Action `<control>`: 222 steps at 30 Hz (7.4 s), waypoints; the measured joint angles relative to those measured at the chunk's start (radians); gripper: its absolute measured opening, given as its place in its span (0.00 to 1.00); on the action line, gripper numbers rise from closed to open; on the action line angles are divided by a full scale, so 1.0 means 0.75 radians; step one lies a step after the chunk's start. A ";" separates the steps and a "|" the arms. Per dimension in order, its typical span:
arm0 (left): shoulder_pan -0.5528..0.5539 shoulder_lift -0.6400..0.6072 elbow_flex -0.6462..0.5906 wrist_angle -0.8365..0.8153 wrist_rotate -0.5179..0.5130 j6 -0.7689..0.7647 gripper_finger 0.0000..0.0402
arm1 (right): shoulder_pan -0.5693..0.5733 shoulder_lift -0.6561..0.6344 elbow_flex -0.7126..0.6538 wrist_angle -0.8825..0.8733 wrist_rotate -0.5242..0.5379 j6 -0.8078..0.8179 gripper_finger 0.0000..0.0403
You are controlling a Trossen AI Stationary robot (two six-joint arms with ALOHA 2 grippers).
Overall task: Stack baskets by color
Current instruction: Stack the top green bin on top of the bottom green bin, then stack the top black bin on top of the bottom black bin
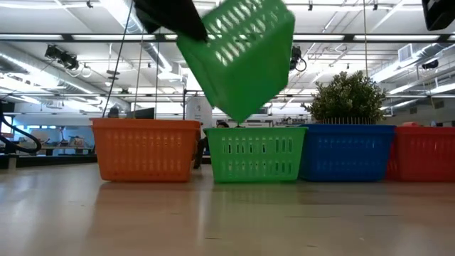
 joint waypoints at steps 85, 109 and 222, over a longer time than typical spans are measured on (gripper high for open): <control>1.167 -0.504 -1.133 0.761 0.527 1.153 0.38 | -0.226 0.000 -0.001 -0.202 -0.258 0.187 0.29; 1.164 -0.341 -1.132 1.058 0.508 1.083 0.49 | -0.226 0.000 -0.001 -0.203 -0.258 0.186 0.29; 0.045 -0.393 -0.120 -0.426 -0.426 0.133 0.35 | 0.541 -0.042 1.024 -2.674 -0.621 1.695 0.02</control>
